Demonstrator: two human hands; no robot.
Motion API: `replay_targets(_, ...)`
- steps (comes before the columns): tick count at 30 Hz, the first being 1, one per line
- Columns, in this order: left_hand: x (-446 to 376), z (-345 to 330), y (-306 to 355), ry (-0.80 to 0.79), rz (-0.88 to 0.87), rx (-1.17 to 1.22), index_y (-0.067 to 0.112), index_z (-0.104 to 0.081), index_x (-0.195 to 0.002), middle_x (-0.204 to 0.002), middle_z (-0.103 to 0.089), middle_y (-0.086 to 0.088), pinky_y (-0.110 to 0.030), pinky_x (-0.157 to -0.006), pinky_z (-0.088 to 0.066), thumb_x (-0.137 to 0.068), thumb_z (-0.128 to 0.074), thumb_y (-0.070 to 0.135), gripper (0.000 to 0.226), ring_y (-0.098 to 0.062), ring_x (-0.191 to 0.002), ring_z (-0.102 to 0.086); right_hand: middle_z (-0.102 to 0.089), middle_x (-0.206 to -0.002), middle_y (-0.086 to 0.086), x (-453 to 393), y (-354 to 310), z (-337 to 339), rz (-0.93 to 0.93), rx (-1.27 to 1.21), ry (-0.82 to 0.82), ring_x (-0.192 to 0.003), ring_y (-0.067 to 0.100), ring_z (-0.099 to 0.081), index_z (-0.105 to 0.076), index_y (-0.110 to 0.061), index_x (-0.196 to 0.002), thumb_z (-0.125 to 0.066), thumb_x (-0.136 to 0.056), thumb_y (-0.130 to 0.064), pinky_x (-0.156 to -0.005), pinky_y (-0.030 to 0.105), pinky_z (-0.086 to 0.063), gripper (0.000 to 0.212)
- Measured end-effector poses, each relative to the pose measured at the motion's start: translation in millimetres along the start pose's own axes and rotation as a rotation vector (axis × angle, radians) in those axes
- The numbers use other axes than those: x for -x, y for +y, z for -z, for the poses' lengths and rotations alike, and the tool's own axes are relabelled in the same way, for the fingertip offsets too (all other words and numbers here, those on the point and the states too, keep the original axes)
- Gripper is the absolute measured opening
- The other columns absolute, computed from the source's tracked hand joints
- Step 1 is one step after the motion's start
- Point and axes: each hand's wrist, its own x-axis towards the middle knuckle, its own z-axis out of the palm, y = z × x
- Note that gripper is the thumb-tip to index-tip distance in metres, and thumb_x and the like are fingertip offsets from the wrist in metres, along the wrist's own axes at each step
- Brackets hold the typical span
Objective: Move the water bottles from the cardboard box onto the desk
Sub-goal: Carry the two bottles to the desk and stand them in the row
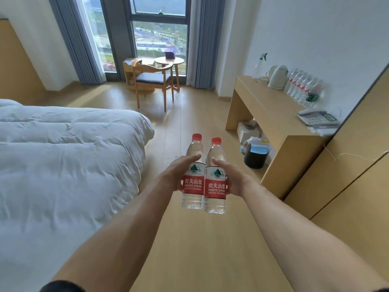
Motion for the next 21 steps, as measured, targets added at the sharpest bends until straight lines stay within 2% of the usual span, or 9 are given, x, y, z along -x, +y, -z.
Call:
replay_targets(3,-33,16,26,-0.039,0.005,-0.021,0.016,-0.056,-0.127,-0.114,-0.071,-0.013,-0.056,-0.092,-0.055,-0.09,-0.065,0.056,0.056,-0.03,-0.098,-0.071,-0.077,-0.104,0.009,-30,-27,1,-0.003,-0.029,0.018,-0.087,0.024,-0.076,-0.059,-0.019,-0.123,-0.061,-0.091,-0.058,-0.077,0.041,-0.059,0.051)
replay_targets(6,-68,29,46,-0.073,0.019,-0.008,0.016,-0.056,-0.128,-0.114,-0.071,-0.012,-0.054,-0.088,-0.056,-0.091,-0.065,0.055,0.055,-0.03,-0.098,-0.072,-0.076,-0.109,0.01,-62,-51,4,0.003,-0.068,0.051,-0.099,0.028,-0.073,-0.059,-0.019,-0.122,-0.06,-0.091,-0.057,-0.091,0.046,-0.057,0.049)
replay_targets(8,-94,36,58,-0.082,0.028,-0.001,0.017,-0.055,-0.128,-0.117,-0.071,-0.013,-0.057,-0.093,-0.053,-0.09,-0.065,0.055,0.055,-0.032,-0.103,-0.071,-0.073,-0.117,0.013,-83,-64,7,-0.01,-0.073,0.047,-0.105,0.031,-0.071,-0.058,-0.017,-0.127,-0.058,-0.093,-0.057,-0.097,0.049,-0.054,0.052)
replay_targets(12,-146,49,79,-0.087,0.037,-0.011,0.016,-0.056,-0.127,-0.119,-0.07,-0.015,-0.062,-0.099,-0.049,-0.09,-0.065,0.055,0.054,-0.036,-0.108,-0.069,-0.073,-0.115,0.012,-131,-88,17,-0.025,-0.095,0.035,-0.092,0.026,-0.072,-0.058,-0.014,-0.128,-0.056,-0.095,-0.056,-0.086,0.044,-0.057,0.053)
replay_targets(15,-181,59,94,-0.07,0.048,-0.027,0.017,-0.057,-0.124,-0.117,-0.071,-0.014,-0.061,-0.097,-0.05,-0.091,-0.065,0.055,0.051,-0.035,-0.105,-0.07,-0.072,-0.118,0.014,-169,-107,25,-0.035,-0.11,0.017,-0.093,0.027,-0.071,-0.056,-0.013,-0.131,-0.056,-0.095,-0.055,-0.087,0.044,-0.057,0.055)
replay_targets(19,-245,77,128,-0.019,0.045,-0.023,0.018,-0.057,-0.123,-0.11,-0.073,-0.012,-0.052,-0.086,-0.057,-0.091,-0.065,0.054,0.049,-0.03,-0.095,-0.073,-0.069,-0.125,0.017,-242,-145,40,-0.032,-0.12,-0.046,-0.099,0.031,-0.069,-0.054,-0.012,-0.135,-0.056,-0.094,-0.056,-0.095,0.047,-0.055,0.06)
replay_targets(21,-279,87,150,0.018,0.051,-0.017,0.018,-0.057,-0.124,-0.108,-0.074,-0.011,-0.048,-0.081,-0.058,-0.09,-0.065,0.055,0.05,-0.029,-0.092,-0.074,-0.069,-0.124,0.017,-281,-168,48,-0.036,-0.125,-0.061,-0.1,0.032,-0.07,-0.053,-0.012,-0.136,-0.058,-0.094,-0.055,-0.093,0.047,-0.056,0.06)
